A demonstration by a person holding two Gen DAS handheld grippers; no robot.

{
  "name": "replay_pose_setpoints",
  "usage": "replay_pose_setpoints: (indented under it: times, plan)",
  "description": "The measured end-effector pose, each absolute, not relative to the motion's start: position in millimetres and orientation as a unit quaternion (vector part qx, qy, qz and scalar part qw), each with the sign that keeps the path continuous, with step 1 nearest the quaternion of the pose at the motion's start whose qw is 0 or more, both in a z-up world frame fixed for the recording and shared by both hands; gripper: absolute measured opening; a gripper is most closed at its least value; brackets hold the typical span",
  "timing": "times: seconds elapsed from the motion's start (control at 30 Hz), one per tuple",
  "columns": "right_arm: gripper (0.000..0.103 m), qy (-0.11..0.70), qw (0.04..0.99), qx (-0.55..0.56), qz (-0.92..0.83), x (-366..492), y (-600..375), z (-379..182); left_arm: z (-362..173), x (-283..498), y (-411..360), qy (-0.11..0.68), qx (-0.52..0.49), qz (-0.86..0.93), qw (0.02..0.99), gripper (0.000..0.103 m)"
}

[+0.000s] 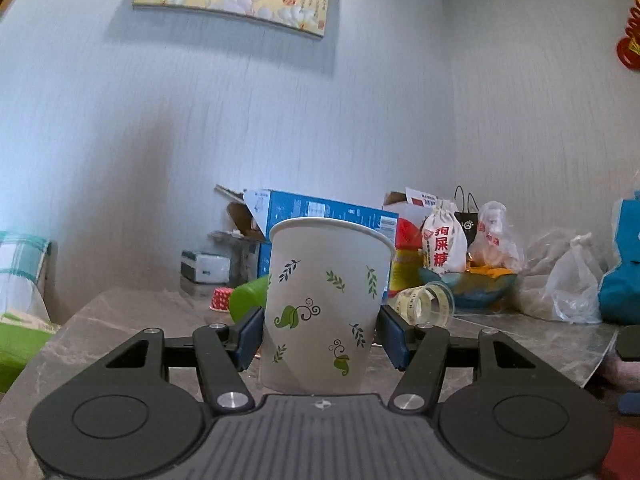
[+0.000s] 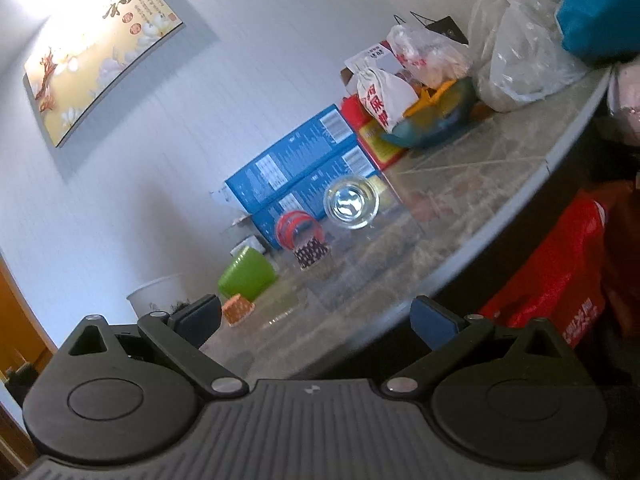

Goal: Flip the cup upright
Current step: 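Rotate the white cup upright with the left tool and lower it, then set the cup on the table and open the left tool, withdrawing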

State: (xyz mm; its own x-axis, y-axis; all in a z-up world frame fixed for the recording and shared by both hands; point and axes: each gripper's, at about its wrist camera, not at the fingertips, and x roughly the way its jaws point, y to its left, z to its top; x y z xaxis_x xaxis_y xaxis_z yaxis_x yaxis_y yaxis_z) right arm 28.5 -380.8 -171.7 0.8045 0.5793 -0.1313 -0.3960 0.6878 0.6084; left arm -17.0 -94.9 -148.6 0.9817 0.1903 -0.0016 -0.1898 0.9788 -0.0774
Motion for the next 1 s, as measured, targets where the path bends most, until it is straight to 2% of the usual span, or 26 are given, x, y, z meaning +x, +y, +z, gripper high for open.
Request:
replay_pose_setpoints:
  times: [0.8,0.83,0.9,0.93,1.0]
  plan:
    - [0.102,0.185,0.903,0.277,0.273,30,-364,-194,-174,-15,-82,0.019,-0.044,0.085,0.995,0.066]
    - [0.102,0.185,0.903,0.275,0.274,29,-364,-193,-174,-15,-82,0.020,-0.044,0.087,0.995,0.068]
    - [0.102,0.186,0.903,0.273,0.273,29,-364,-193,-175,-16,-80,0.024,-0.046,0.086,0.995,0.085]
    - [0.102,0.186,0.903,0.273,0.273,29,-364,-193,-175,-17,-78,0.023,-0.048,0.085,0.995,0.086]
    - [0.102,0.186,0.904,0.272,0.273,29,-364,-193,-174,-18,-78,0.025,-0.042,0.082,0.995,0.096]
